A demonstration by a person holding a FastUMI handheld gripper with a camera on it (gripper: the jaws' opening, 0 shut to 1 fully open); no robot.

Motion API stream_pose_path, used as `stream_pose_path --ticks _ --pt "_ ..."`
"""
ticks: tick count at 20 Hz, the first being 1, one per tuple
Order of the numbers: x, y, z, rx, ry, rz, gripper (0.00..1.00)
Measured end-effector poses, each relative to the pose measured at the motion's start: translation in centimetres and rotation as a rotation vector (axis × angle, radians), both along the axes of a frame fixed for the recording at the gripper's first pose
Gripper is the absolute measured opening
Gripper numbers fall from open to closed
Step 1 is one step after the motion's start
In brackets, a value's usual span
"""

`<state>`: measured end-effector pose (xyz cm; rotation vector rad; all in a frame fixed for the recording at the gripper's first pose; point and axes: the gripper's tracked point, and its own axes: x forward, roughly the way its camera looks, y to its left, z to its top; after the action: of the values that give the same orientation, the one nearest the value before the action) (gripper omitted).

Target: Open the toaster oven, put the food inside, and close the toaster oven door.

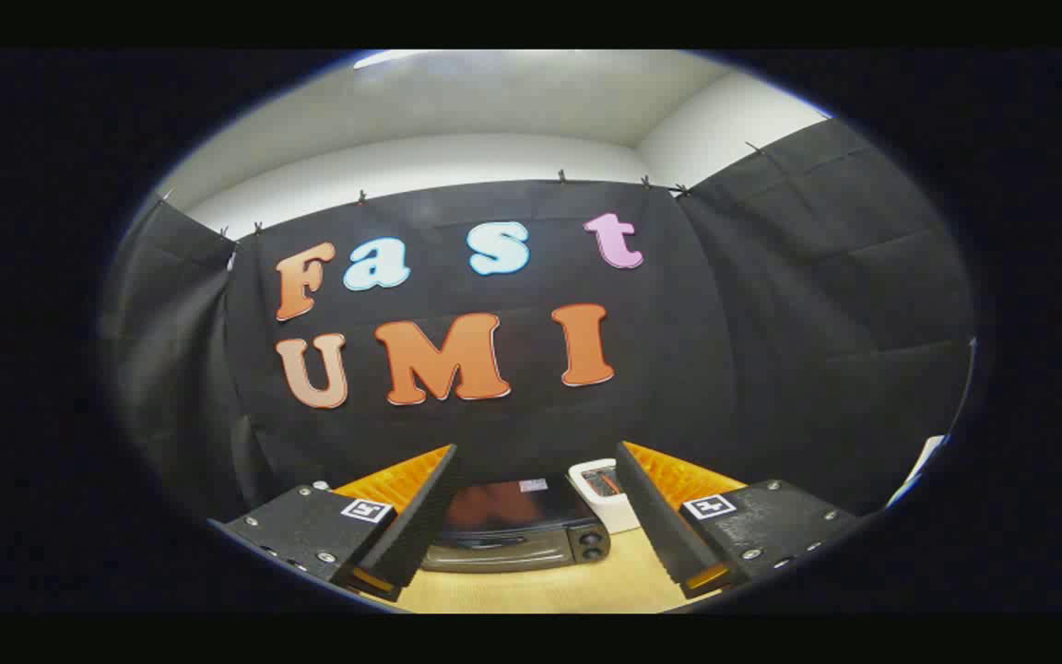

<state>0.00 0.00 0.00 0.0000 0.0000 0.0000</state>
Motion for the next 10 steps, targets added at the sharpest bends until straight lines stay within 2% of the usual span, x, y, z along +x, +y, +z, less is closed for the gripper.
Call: stream_pose_path --ticks 4,10 --pt "-2.0 1.9 1.0 -0.080 -0.002 0.002 0.99" --pt "-3.4 4.6 1.8 -0.078 -0.001 0.028 0.99"
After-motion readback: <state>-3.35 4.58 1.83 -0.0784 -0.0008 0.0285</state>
